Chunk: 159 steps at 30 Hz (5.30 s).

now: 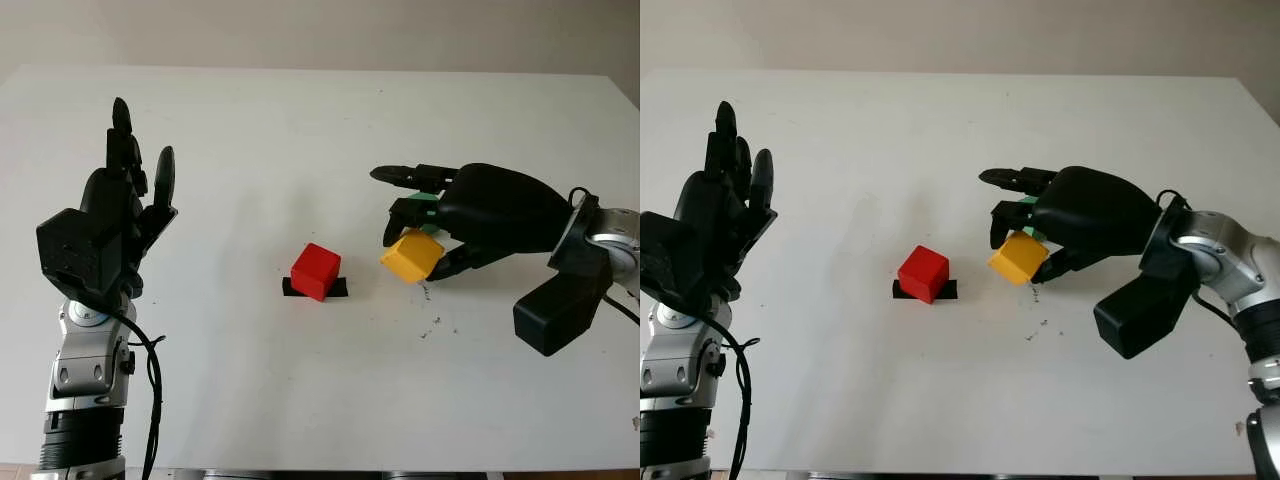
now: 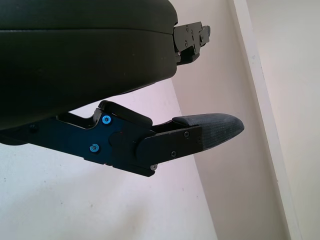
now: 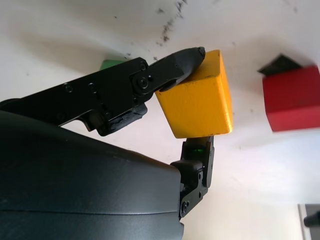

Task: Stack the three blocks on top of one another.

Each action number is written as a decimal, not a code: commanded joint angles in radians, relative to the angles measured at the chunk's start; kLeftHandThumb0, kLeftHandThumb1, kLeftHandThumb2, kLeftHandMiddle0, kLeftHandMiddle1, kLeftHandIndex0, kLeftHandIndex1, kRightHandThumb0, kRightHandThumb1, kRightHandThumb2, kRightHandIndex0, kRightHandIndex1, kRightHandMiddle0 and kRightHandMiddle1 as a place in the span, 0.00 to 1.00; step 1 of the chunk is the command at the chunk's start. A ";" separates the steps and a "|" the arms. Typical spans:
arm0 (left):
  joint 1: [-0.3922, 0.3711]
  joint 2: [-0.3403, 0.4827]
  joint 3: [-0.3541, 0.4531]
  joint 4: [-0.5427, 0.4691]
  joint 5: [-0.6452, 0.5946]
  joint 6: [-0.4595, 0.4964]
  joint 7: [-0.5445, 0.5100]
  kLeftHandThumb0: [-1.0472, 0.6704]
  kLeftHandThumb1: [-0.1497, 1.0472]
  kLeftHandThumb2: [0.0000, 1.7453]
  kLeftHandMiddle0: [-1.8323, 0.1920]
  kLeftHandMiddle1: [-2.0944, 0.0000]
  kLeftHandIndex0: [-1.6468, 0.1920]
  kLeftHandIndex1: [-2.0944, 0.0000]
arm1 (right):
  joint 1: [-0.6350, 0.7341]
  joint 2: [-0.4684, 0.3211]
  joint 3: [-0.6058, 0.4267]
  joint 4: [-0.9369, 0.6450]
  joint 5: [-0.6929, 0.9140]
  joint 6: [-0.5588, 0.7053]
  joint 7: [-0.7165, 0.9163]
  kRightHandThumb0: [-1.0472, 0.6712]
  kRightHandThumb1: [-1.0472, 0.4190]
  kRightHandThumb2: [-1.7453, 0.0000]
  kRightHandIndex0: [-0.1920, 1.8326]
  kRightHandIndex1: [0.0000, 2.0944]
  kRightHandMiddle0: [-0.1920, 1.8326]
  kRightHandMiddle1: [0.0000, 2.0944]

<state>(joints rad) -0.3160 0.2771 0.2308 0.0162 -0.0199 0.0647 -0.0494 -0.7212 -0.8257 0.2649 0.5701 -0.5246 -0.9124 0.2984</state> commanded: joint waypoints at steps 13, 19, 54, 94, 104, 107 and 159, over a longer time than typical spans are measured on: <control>-0.012 0.000 -0.005 -0.003 -0.008 -0.002 0.004 0.23 1.00 0.35 1.00 0.98 0.99 0.98 | -0.165 0.115 -0.016 -0.113 0.341 0.316 0.425 0.34 0.06 0.97 0.18 0.03 0.29 0.62; -0.002 0.003 -0.009 -0.016 0.007 0.000 0.011 0.22 1.00 0.35 1.00 0.98 0.99 0.98 | -0.255 0.194 0.006 -0.119 0.364 0.451 0.548 0.34 0.07 0.97 0.18 0.03 0.31 0.62; 0.032 -0.003 -0.015 -0.052 -0.014 0.005 0.003 0.17 1.00 0.38 1.00 1.00 1.00 1.00 | -0.386 0.365 0.096 0.104 0.209 0.281 0.553 0.34 0.05 0.97 0.17 0.02 0.25 0.75; 0.036 -0.005 -0.020 -0.070 0.006 0.026 0.018 0.17 1.00 0.37 1.00 1.00 1.00 1.00 | -0.361 0.384 0.111 0.210 0.198 0.252 0.533 0.35 0.07 0.97 0.18 0.03 0.27 0.75; 0.040 -0.007 -0.021 -0.066 0.004 0.015 0.016 0.18 1.00 0.38 1.00 1.00 1.00 1.00 | -0.362 0.392 0.113 0.235 0.199 0.228 0.530 0.36 0.07 0.97 0.18 0.02 0.27 0.75; 0.041 -0.005 -0.022 -0.064 0.009 0.015 0.018 0.18 1.00 0.38 1.00 1.00 1.00 1.00 | -0.363 0.393 0.115 0.236 0.193 0.222 0.527 0.35 0.07 0.97 0.18 0.03 0.26 0.75; 0.041 -0.002 -0.018 -0.062 0.002 0.012 0.017 0.18 1.00 0.37 1.00 1.00 1.00 1.00 | -0.427 0.184 0.005 0.017 0.290 0.380 0.716 0.15 0.11 0.97 0.00 0.00 0.05 0.10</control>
<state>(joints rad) -0.2806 0.2734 0.2111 -0.0311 -0.0176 0.0872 -0.0334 -1.1253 -0.6154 0.2896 0.6133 -0.2471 -0.5377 1.0077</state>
